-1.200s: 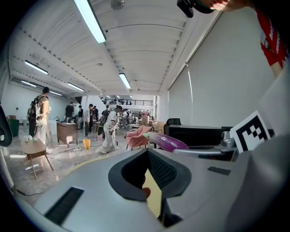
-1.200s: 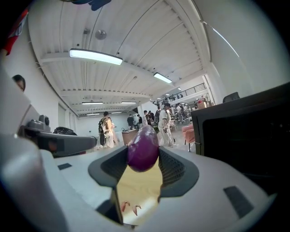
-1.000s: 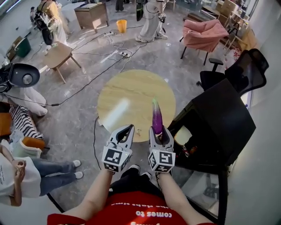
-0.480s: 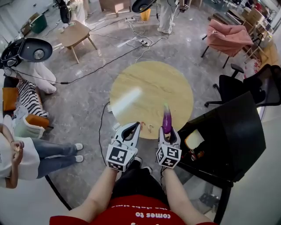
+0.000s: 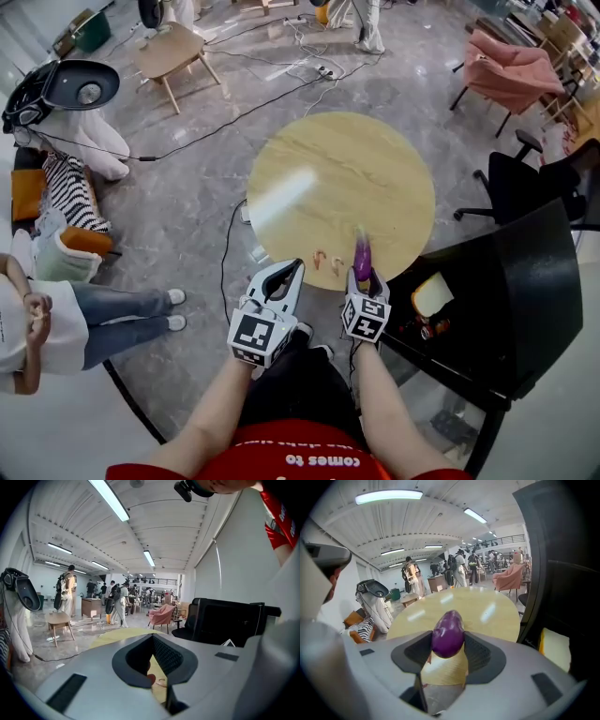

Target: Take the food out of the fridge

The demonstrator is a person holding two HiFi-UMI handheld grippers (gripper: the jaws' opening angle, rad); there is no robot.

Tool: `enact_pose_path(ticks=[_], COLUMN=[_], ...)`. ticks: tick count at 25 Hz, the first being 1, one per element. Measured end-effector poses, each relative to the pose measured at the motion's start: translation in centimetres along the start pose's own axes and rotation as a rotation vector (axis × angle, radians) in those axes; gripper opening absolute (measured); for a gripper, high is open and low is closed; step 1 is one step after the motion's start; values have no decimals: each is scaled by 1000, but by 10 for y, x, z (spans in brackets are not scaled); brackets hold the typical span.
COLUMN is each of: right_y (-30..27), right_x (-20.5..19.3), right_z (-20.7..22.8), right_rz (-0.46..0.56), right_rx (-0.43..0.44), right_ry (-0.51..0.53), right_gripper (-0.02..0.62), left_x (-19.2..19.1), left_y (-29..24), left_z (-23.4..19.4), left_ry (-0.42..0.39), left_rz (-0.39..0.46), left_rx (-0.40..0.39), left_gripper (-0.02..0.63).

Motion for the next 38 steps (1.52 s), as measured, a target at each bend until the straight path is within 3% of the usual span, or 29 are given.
enact_pose_path(ticks=[15, 20, 31, 38], right_y=[-27, -27, -17, 5], right_x=[-47, -50, -43, -39], right_z=[4, -4, -10, -8], right_rz=[-149, -189, -218, -197], right_rx=[-13, -8, 5, -15], right_ry=[-3, 53, 32, -47], right_gripper=[218, 225, 225, 225], left_x=[-18, -16, -7, 3], left_y=[-6, -4, -10, -25], left_z=[-13, -15, -7, 7], left_ry=[12, 18, -14, -28], left_rz=[-17, -19, -33, -33], left_rx=[-16, -11, -24, -73], left_gripper=[3, 3, 3, 3])
Point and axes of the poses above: the fingertips, and each gripper's own axes: y backward along the fingers, z to its right, x out of its top, the point moved 3 cm from there along y, backward along the fingers, and after that the axes turned 1 degree about x, right-handed, at the moved point
